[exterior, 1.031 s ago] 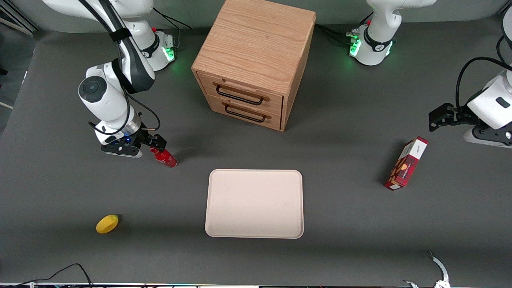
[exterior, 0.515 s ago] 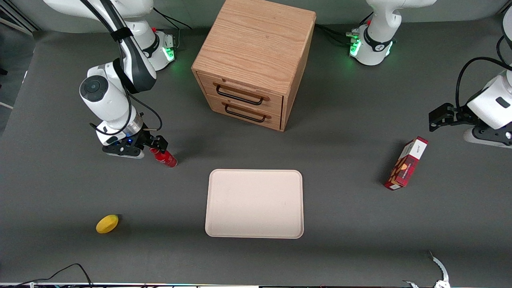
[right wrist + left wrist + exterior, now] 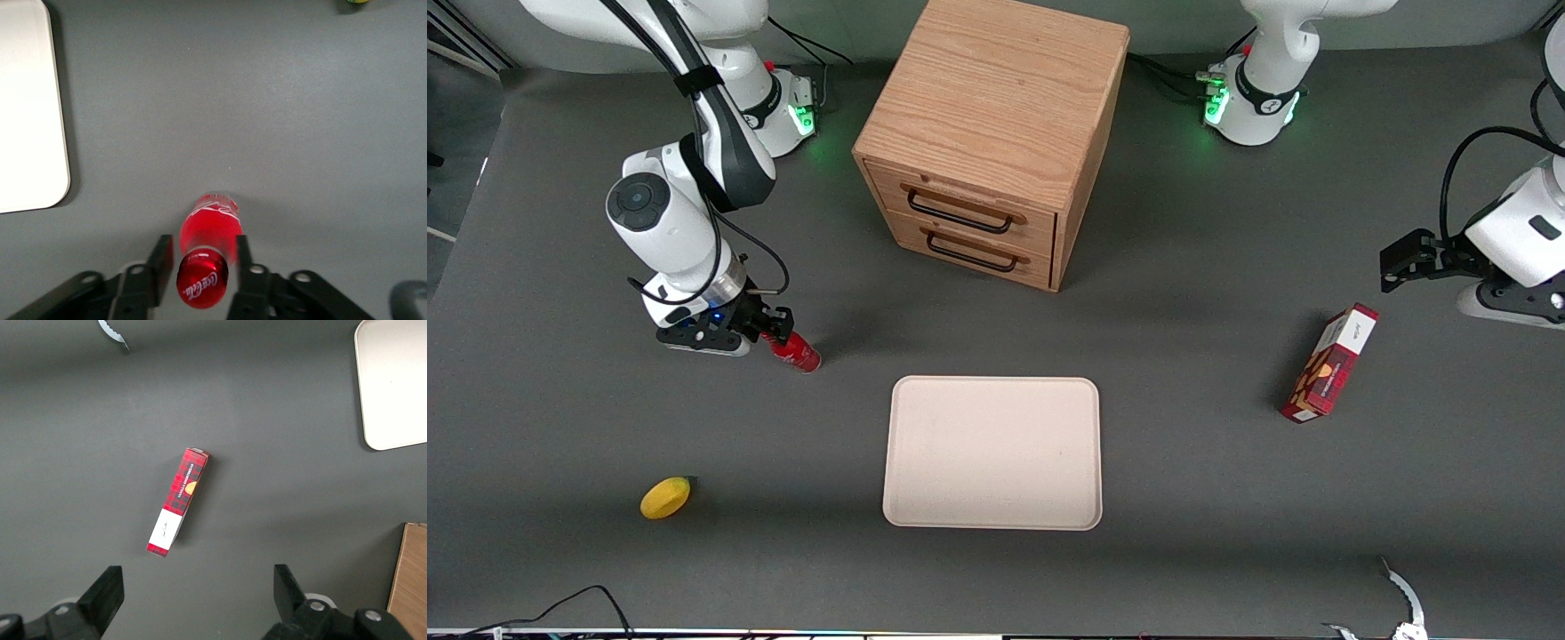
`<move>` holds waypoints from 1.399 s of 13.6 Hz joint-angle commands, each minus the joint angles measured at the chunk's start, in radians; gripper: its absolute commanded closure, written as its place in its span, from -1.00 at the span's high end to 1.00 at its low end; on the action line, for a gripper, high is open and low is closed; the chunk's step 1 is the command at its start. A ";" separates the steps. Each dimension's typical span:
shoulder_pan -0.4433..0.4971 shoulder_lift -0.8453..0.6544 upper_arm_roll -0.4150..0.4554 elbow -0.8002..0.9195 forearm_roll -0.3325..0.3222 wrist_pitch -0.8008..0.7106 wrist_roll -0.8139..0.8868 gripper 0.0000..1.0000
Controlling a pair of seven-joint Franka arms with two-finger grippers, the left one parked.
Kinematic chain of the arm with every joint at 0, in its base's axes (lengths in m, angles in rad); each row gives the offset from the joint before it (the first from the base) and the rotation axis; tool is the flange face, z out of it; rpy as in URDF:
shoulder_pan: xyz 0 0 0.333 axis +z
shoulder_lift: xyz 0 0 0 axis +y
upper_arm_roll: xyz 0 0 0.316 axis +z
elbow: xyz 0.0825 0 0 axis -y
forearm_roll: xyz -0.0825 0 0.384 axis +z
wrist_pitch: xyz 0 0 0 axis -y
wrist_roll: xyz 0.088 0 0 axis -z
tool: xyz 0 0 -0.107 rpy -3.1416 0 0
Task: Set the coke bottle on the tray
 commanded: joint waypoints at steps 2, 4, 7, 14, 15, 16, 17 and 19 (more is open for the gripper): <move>0.003 0.013 0.003 0.036 -0.028 -0.003 0.037 -1.00; 0.003 0.007 0.006 0.085 -0.027 -0.072 0.028 -1.00; 0.003 -0.003 0.018 0.269 -0.025 -0.341 0.011 -1.00; 0.004 0.165 0.087 0.937 0.036 -0.914 -0.029 -1.00; 0.018 0.234 0.112 1.045 0.031 -0.968 0.002 -1.00; 0.030 0.293 0.130 1.125 0.027 -0.984 0.038 -1.00; 0.055 0.353 0.133 1.186 0.022 -0.979 0.086 -1.00; 0.101 0.457 0.133 1.289 0.007 -0.936 0.164 -1.00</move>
